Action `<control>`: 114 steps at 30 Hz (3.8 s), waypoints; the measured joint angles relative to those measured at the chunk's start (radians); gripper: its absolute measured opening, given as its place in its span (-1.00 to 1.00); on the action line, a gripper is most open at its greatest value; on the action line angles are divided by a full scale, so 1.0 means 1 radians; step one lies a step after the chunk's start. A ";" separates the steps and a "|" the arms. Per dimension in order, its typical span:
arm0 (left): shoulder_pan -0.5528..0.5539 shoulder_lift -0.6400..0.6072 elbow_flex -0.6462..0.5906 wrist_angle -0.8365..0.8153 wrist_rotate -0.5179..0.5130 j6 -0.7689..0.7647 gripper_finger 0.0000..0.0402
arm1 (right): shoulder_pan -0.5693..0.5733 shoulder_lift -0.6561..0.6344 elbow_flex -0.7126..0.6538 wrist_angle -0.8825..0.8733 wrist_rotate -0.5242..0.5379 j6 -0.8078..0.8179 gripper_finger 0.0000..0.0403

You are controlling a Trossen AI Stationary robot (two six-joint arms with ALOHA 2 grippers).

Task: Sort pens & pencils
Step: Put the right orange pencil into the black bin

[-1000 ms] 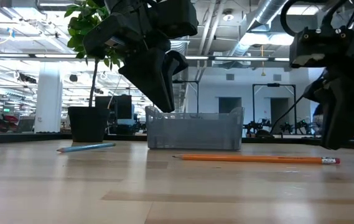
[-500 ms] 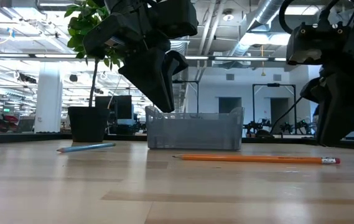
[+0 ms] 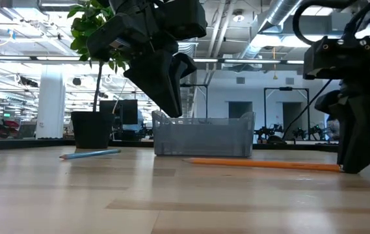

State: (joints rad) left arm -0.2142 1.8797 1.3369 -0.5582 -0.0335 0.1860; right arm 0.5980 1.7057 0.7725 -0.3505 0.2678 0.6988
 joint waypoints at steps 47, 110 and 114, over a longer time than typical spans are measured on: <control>0.006 0.106 0.008 0.084 0.020 -0.059 -0.68 | -0.003 0.000 -0.004 -0.004 -0.005 0.037 -0.76; 0.039 0.192 0.010 0.187 0.027 -0.076 -0.96 | -0.003 -0.016 -0.010 0.033 0.035 0.052 -0.70; 0.040 0.187 0.009 0.186 0.026 -0.095 -0.94 | -0.005 -0.049 -0.014 0.024 0.033 0.065 -0.63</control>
State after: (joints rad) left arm -0.1745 2.0666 1.3457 -0.3717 -0.0075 0.0907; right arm 0.5934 1.6562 0.7584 -0.3269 0.3012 0.7636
